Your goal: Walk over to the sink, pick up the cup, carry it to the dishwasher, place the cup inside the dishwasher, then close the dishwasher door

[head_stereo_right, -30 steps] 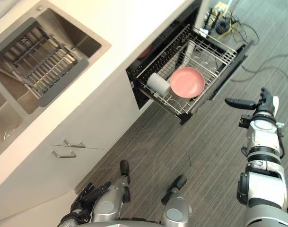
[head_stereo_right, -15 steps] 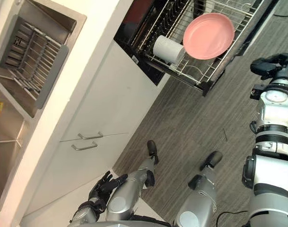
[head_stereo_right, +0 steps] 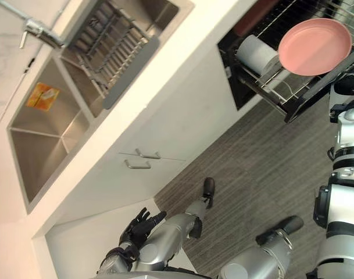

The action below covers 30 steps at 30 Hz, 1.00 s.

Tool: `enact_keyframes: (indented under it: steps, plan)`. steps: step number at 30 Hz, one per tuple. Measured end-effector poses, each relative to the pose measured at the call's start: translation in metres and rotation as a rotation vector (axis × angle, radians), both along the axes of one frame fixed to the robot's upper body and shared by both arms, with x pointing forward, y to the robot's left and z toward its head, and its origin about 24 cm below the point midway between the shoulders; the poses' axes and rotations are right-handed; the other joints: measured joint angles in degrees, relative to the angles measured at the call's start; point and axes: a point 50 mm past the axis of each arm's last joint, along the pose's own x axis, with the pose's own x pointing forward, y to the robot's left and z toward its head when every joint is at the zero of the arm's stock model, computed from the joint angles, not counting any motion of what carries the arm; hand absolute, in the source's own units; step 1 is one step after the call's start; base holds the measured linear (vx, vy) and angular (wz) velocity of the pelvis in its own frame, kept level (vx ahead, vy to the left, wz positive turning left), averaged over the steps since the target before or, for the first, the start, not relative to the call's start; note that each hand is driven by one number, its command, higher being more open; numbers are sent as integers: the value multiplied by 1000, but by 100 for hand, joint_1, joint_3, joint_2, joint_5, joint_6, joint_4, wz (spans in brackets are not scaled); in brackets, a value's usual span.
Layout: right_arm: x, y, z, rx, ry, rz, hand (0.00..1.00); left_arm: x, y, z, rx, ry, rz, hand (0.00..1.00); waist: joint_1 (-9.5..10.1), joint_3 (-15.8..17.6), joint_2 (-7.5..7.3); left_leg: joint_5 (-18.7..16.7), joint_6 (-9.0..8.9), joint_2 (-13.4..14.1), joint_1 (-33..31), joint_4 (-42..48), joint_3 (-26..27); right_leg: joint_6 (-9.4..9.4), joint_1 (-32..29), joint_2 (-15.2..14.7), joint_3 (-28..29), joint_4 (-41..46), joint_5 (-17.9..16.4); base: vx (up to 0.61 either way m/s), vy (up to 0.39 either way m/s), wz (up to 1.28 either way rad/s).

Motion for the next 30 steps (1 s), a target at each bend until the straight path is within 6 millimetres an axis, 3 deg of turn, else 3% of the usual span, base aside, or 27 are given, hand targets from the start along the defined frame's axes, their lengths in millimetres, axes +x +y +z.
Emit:
enact_keyframes:
  steps: [2,5,8,9,11,12,16,21,23,27,28,29,30]
  plan:
    - [1,0,6,-9,0,-4,0,-17,2,-6,-8,49,6,100,85,-23,29,27,35,-131,-3,63,-324,62,200,-167,-271,218,-158,68,-121,68]
    - [6,3,13,16,-7,-6,0,-22,4,-6,-8,35,14,100,295,-41,52,24,28,-238,5,144,-670,83,505,-258,-629,401,-359,53,-167,53]
    - [15,13,16,36,-30,29,0,-22,5,-6,1,17,0,100,358,-39,49,9,5,-316,11,208,-925,130,761,-275,-810,467,-513,29,-153,50]
    - [19,19,20,46,-49,52,100,-21,6,-6,5,6,-6,100,401,-38,47,-1,-8,-320,13,238,-989,143,831,-275,-820,479,-563,21,-192,40]
    - [30,33,24,65,-72,99,100,-21,6,-5,-5,-9,-12,100,450,-33,41,-5,-14,-352,35,279,-1062,139,917,-266,-811,474,-616,1,-155,26]
    - [32,33,14,106,-57,82,100,-23,7,-6,-14,-11,-14,100,428,-23,29,-20,-34,-360,97,279,-1121,110,993,-219,-773,450,-669,-17,-112,24]
    - [33,35,8,192,-98,112,100,-24,7,-6,-53,-21,-24,100,415,12,-16,-26,-43,-317,114,277,-1172,132,1028,-146,-731,430,-694,-67,-71,5]
    - [32,34,-34,461,-263,274,100,-27,10,-7,-62,-34,-15,100,333,56,-74,-8,-116,-98,244,197,-1242,95,1117,297,-542,91,-678,-62,-74,-2]
    - [35,50,-68,615,-343,417,100,-25,13,-7,-64,-47,13,100,272,162,-213,11,-185,143,362,41,-1169,-19,1112,613,-387,-192,-601,-11,-122,-35]
    - [22,80,-149,817,-331,500,100,-12,30,-4,-66,-61,68,100,272,452,-617,-84,-315,515,423,-27,-950,-199,1036,1130,-77,-653,-450,27,-112,-45]
    - [12,85,-175,866,-300,483,100,-9,33,-3,-66,-65,84,100,266,525,-762,-105,-342,582,384,-27,-908,-204,982,1218,-14,-723,-431,44,-136,-37]
    - [-12,94,-222,960,-251,411,100,-2,38,-3,-65,-70,109,100,263,550,-957,-134,-380,674,292,-28,-862,-179,865,1310,39,-773,-389,45,-138,-24]
    - [-24,98,-242,1012,-244,369,100,0,41,-2,-63,-73,125,100,260,552,-1033,-148,-398,703,271,-28,-850,-192,828,1339,115,-788,-383,38,-112,-15]
